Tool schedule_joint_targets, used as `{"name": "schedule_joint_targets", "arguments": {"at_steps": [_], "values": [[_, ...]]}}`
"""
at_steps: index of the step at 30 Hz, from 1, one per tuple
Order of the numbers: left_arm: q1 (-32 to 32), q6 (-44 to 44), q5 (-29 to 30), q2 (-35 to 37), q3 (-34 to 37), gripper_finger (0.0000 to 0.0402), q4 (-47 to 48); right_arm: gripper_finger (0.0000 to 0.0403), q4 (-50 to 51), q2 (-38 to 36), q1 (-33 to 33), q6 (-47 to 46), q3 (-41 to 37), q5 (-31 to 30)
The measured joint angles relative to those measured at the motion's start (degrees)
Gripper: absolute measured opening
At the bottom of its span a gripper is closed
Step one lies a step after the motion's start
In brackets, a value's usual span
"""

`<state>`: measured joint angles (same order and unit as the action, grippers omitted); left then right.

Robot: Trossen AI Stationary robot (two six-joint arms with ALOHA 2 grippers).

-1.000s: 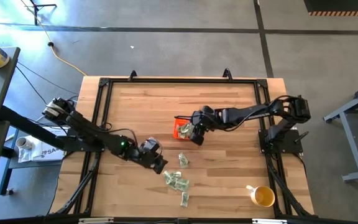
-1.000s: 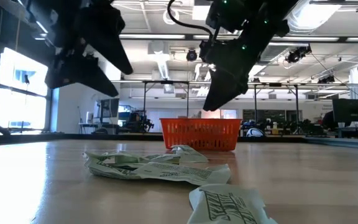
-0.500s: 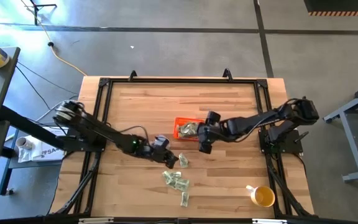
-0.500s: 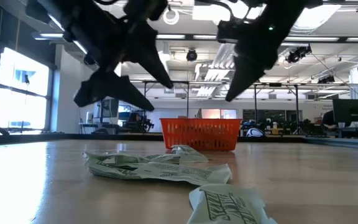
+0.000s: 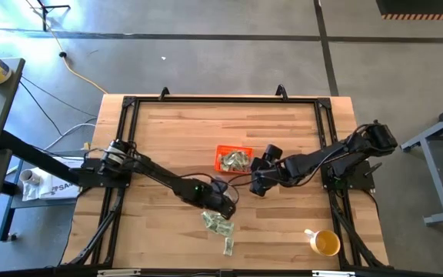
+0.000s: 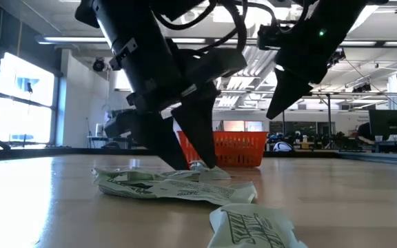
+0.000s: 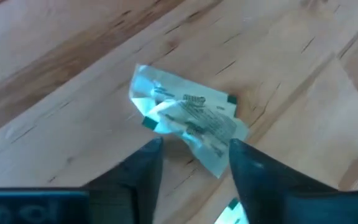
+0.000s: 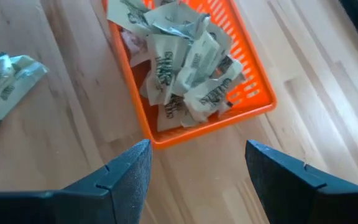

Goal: Pick and place Stevia / Truvia into bins
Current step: Put the stevia packet into the orange bin

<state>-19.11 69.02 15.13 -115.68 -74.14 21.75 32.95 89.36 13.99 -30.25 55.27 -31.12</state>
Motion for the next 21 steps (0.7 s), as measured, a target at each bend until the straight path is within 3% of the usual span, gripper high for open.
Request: {"name": "schedule_joint_targets", "arguments": {"at_steps": [3,8,14,18,21], "values": [[0.63,-0.21,-1.41,0.04,-0.01,0.0161,2.41,0.0250,0.94,0.00,0.30,-0.66,0.01,-0.30],[1.53,-6.99,-1.12,2.83,0.56,0.0026,6.83,0.0250,1.77,-0.19,1.55,-1.04,0.02,-1.56],[3.08,-10.89,-1.19,12.58,0.51,0.0026,15.79,0.0249,5.00,-3.78,3.32,-2.77,0.02,-4.57],[4.06,-15.92,4.84,23.53,0.23,0.0022,19.36,0.0249,8.84,-7.91,3.90,-4.69,0.04,-6.35],[9.53,-22.82,7.13,26.01,0.23,0.0022,18.28,0.0249,9.85,-10.00,3.71,-4.66,0.04,-6.88]]}}
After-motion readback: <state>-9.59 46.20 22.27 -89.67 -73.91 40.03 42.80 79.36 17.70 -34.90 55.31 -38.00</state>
